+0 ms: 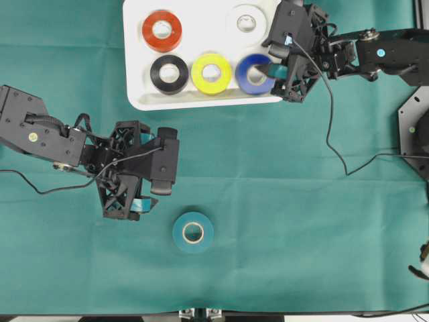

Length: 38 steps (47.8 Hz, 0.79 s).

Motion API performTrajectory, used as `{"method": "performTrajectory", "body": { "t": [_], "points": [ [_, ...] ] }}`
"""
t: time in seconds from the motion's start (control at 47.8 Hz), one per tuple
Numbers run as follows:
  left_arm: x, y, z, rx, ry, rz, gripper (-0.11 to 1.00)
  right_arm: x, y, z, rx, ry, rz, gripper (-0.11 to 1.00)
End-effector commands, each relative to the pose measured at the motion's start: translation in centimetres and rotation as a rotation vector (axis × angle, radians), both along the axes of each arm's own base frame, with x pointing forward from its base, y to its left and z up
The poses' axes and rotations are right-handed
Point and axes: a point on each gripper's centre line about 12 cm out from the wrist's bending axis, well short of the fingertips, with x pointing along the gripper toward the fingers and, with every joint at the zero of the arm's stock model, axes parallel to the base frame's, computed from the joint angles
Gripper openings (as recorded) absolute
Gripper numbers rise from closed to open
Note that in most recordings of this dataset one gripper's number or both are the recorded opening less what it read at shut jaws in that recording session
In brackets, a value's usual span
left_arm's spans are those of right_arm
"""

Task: Put the tape alternately from left to right into the white case.
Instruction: 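Lower the blue roll beside the yellow roll and open the right gripper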

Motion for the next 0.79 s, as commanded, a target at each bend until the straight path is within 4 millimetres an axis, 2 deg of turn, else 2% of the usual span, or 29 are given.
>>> {"method": "performTrajectory", "body": {
  "t": [0.0, 0.042, 0.146, 0.606, 0.774],
  "points": [
    [0.2, -0.2, 1.0, -0.007, -0.031, -0.005, 0.55, 0.4, -0.1, 0.7, -0.007, -0.023, 0.001, 0.82],
    [0.2, -0.2, 1.0, -0.009, -0.031, -0.004, 0.55, 0.4, -0.1, 0.7, -0.006, -0.024, 0.0, 0.88],
    [0.2, -0.2, 1.2, -0.008, -0.034, -0.005, 0.55, 0.4, -0.1, 0.8, -0.005, -0.029, 0.003, 0.82],
    [0.3, -0.3, 1.3, -0.01, -0.039, -0.004, 0.55, 0.3, 0.1, 0.6, 0.004, -0.033, 0.01, 0.81],
    [0.2, -0.2, 1.2, -0.009, -0.036, -0.004, 0.55, 0.6, 1.0, 1.0, 0.013, -0.059, 0.045, 0.8]
  ]
}}
